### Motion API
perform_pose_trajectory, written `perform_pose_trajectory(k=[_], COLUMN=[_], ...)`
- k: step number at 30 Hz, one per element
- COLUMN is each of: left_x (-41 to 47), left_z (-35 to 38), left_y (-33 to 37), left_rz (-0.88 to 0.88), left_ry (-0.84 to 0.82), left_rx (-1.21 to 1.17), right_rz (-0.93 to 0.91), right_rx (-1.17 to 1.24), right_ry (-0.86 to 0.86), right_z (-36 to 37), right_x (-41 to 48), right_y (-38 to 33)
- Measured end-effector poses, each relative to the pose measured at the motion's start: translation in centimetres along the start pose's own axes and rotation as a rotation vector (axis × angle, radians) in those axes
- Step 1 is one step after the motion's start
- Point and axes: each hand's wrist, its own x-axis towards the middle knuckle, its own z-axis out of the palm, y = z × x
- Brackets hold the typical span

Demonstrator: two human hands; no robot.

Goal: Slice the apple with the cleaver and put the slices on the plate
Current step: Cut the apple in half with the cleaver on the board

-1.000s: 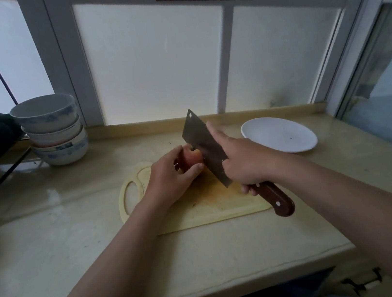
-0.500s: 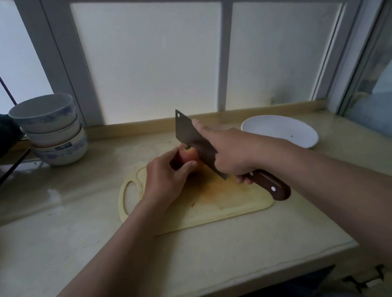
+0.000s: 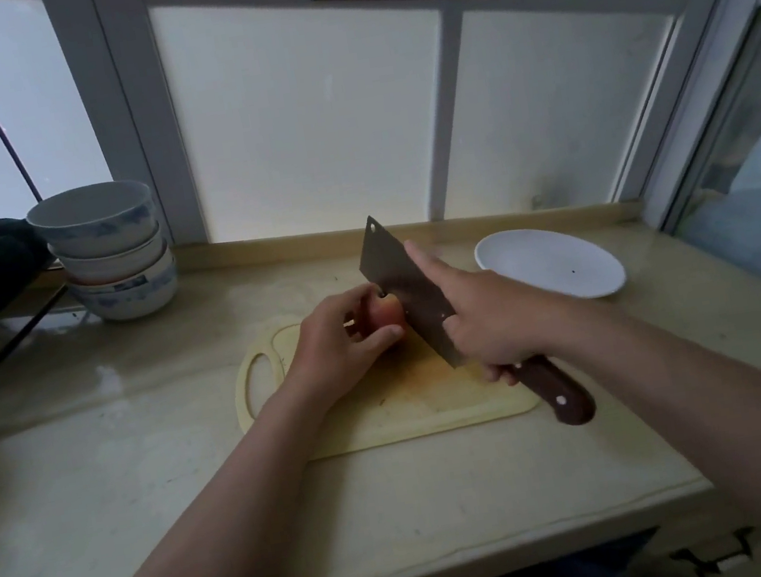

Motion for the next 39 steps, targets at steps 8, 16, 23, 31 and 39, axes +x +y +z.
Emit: perform_pose_trajectory(k=[8, 16, 23, 31, 39], left_x=[-0.1, -0.4, -0.4, -0.2, 0.1], left_z=[0.4, 0.4, 0.4, 0.0, -0.1], left_y=[0.4, 0.4, 0.7, 0.4, 0.2], left_rz=[0.062, 0.059, 0.039, -0.052, -0.067], left_ry=[0.007, -0.016, -0.019, 0.033, 0.073], left_rx=[0.124, 0.112, 0.096, 0.002, -0.005], right_rz=[0.039, -0.046, -0.031, -0.095, -0.104], right_rx=[-0.008, -0.07, -0.172, -0.214, -0.24], right_ry=[0.002, 0.219, 0.188, 0.232, 0.234], right_z=[-1.1, 2.3, 3.5, 5.2, 5.1], right_x=[-0.2, -1.2, -1.4, 0.5, 1.4], right_y=[0.5, 1.6, 1.9, 2.6, 2.2])
